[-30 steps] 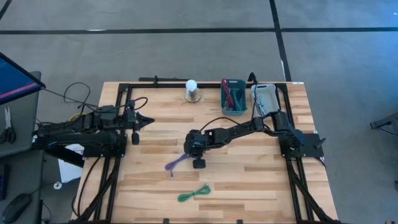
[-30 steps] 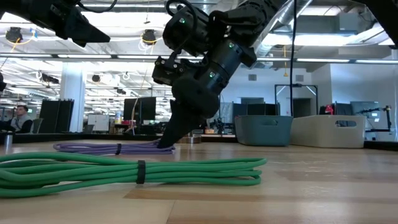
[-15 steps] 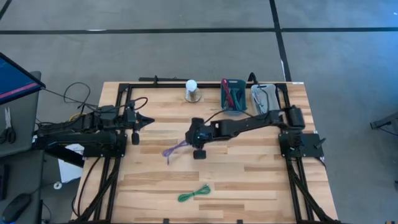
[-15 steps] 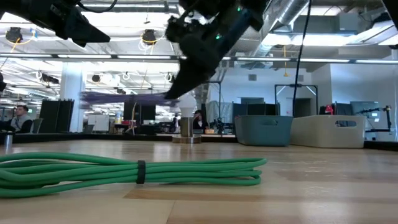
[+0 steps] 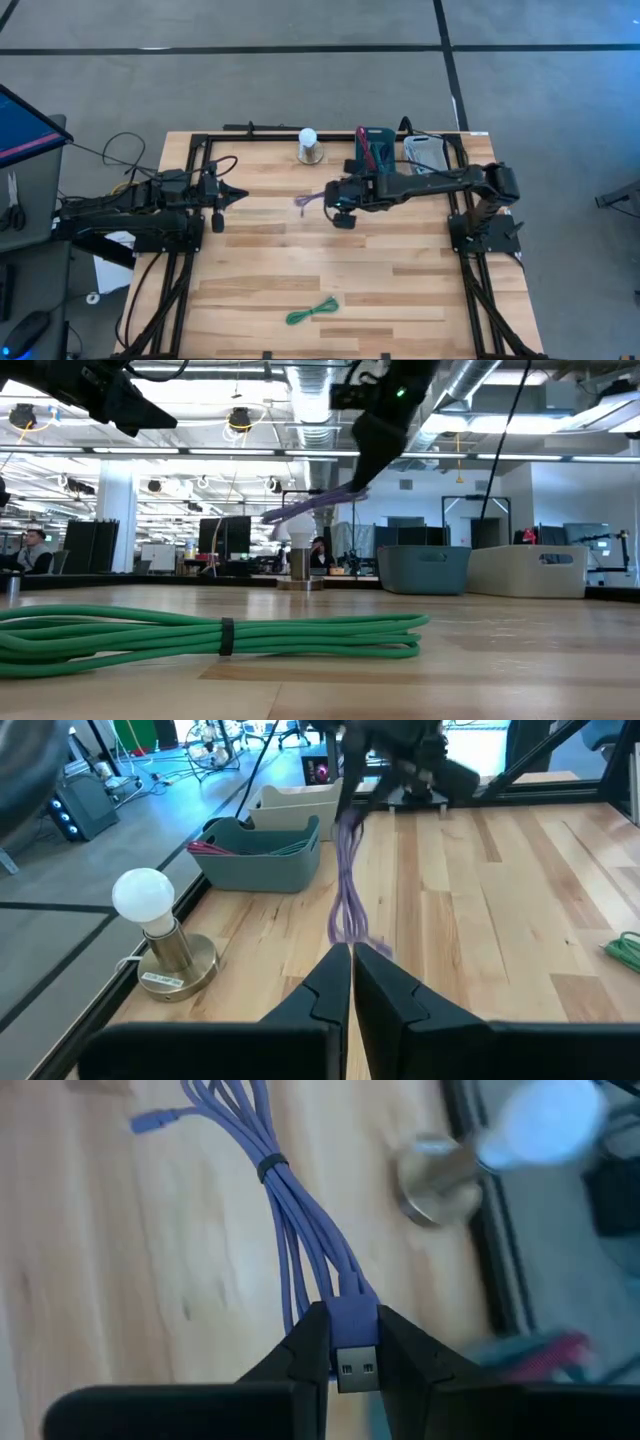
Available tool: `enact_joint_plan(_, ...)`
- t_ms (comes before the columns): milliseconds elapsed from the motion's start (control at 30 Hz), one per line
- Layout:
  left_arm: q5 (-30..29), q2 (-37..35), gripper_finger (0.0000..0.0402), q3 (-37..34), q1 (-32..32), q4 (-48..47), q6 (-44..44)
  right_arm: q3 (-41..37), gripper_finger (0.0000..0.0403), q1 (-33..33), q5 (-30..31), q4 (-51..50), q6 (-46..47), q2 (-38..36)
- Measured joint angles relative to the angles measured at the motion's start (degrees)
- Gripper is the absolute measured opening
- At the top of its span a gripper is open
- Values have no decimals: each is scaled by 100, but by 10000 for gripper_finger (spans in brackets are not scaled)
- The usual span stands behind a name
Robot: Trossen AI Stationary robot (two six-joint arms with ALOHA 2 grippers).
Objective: Pick & Place USB Port
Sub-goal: Put the purple charger cable into the gray bin
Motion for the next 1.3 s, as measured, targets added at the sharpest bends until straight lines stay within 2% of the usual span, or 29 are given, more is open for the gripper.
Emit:
enact_joint_plan(400,0,1,17,0,1,0,-2,0,48,26,1282,-2010,1415,-1249)
enact_joint_plan(700,0,1,17,0,-1,0,-3,-78,48,20,1970,-3316,2611,-1897)
enact_joint_plan(800,0,1,17,0,0,0,-3,-666,48,0,2008,-3214,2864,-2270)
enact_joint_plan(1067,-2,1,17,0,1,0,-2,-3072,48,-252,1973,-2587,3809,-3910)
enact_joint_plan(1200,-1,1,17,0,-1,0,-3,-3619,48,-462,1982,-2558,4171,-4763)
enact_joint_plan(1300,-1,1,17,0,0,0,-4,-3605,48,-679,1984,-2419,4131,-5251)
